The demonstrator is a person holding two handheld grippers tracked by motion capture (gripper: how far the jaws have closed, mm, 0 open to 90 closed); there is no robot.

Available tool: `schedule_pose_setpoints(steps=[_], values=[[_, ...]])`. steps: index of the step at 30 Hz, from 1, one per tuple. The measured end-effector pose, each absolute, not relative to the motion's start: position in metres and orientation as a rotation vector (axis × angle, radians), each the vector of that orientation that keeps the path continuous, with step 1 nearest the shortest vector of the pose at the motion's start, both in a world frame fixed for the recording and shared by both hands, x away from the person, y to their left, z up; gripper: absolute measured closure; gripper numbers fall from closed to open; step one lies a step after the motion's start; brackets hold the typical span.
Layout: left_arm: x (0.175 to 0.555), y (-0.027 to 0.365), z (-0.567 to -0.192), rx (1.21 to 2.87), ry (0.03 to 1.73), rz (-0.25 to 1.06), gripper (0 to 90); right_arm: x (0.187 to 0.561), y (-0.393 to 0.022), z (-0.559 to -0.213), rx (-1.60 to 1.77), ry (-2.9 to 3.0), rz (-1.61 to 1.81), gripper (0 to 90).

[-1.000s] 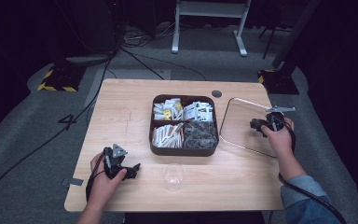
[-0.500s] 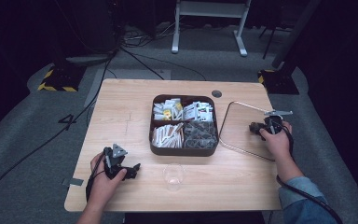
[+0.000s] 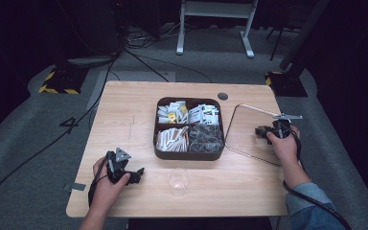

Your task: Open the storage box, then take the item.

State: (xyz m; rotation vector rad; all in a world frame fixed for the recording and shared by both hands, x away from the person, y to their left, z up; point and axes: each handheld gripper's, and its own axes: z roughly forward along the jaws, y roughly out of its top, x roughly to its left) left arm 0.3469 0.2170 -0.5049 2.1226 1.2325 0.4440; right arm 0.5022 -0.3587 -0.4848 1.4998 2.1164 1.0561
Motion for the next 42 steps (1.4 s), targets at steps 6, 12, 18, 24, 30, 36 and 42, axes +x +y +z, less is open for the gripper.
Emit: schedule_pose_setpoints(steps=[6,12,18,24,30,36,42], values=[[0.348,0.216,-0.505,2.123,1.234,0.441,2.7,0.499,-0.360,-0.473,1.485,2.070,1.110,45.1],[0.348,0.216,-0.505,2.124,1.234,0.443,2.6,0.490,-0.358,-0.458,1.466,1.990,1.146,41.7],[0.350,0.214,-0.505,2.127,1.243,0.439,1.8,0.480,-0.350,-0.444,1.457,1.923,1.186,39.5],[0.350,0.214,-0.505,2.126,1.243,0.439,1.7,0.472,-0.338,-0.432,1.402,1.959,1.234,39.2],[0.349,0.214,-0.505,2.123,1.247,0.448,1.8,0.465,-0.321,-0.419,1.323,2.012,1.277,40.0],[0.347,0.214,-0.505,2.123,1.246,0.447,2.0,0.457,-0.300,-0.409,1.236,2.072,1.358,40.4],[0.345,0.214,-0.505,2.122,1.244,0.449,2.1,0.448,-0.276,-0.400,1.150,2.125,1.412,40.7]])
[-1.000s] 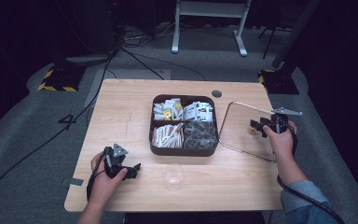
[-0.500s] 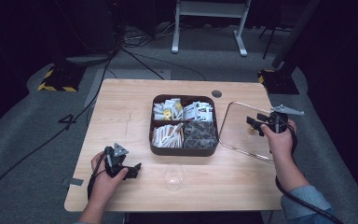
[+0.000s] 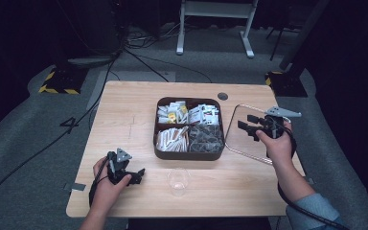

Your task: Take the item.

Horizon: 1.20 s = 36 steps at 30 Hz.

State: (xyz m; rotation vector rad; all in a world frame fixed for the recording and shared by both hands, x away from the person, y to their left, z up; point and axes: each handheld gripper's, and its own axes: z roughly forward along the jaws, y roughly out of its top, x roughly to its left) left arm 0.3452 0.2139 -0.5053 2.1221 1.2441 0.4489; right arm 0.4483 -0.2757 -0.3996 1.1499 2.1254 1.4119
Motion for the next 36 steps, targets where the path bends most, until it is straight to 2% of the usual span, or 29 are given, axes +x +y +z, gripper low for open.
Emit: schedule_pose_setpoints(steps=[8,17,36], values=[[0.346,0.214,-0.505,2.126,1.238,0.437,1.3,0.437,-0.244,-0.396,1.029,2.227,1.433,41.5],[0.347,0.214,-0.505,2.126,1.236,0.437,1.3,0.429,-0.216,-0.403,0.913,2.364,1.400,50.6],[0.347,0.214,-0.505,2.127,1.236,0.437,1.3,0.453,-0.170,-0.446,0.896,2.492,1.348,59.5]])
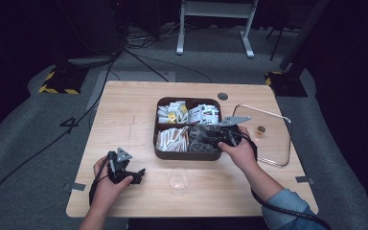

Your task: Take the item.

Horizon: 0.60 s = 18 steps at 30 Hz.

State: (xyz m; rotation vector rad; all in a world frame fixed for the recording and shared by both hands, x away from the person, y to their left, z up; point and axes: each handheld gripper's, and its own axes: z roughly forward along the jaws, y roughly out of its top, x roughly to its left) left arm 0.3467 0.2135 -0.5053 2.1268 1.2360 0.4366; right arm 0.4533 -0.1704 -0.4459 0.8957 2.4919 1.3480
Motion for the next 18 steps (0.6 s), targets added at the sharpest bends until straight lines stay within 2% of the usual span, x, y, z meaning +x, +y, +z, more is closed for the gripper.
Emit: schedule_pose_setpoints(steps=[5,10,14,18], values=[[0.347,0.214,-0.505,2.126,1.235,0.436,1.3,0.460,-0.164,-0.453,0.901,2.497,1.306,55.3],[0.347,0.214,-0.505,2.126,1.236,0.437,1.3,0.465,-0.160,-0.459,0.912,2.512,1.263,54.9],[0.347,0.214,-0.505,2.126,1.236,0.437,1.3,0.466,-0.155,-0.461,0.891,2.526,1.217,58.3],[0.347,0.214,-0.505,2.126,1.236,0.437,1.3,0.467,-0.154,-0.462,0.884,2.544,1.180,69.1]])
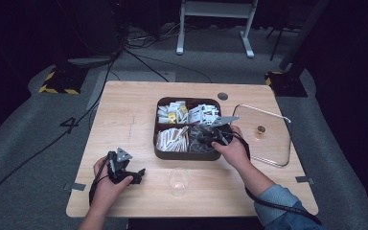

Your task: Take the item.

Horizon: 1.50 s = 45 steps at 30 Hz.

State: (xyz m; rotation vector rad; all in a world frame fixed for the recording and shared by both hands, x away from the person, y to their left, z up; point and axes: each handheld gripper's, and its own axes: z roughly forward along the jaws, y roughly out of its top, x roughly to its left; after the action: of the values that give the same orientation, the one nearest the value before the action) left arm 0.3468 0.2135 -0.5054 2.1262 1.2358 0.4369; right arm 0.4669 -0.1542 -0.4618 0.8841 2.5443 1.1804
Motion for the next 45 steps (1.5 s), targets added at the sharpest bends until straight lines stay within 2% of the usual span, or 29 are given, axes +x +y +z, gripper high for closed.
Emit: schedule_pose_setpoints(steps=[9,20,45], values=[[0.347,0.214,-0.505,2.126,1.236,0.437,1.3,0.465,-0.158,-0.457,0.890,2.530,1.207,86.5],[0.347,0.214,-0.505,2.126,1.236,0.437,1.3,0.461,-0.162,-0.450,0.877,2.497,1.271,87.8],[0.347,0.214,-0.505,2.126,1.236,0.437,1.3,0.445,-0.180,-0.411,0.828,2.408,1.500,88.3]])
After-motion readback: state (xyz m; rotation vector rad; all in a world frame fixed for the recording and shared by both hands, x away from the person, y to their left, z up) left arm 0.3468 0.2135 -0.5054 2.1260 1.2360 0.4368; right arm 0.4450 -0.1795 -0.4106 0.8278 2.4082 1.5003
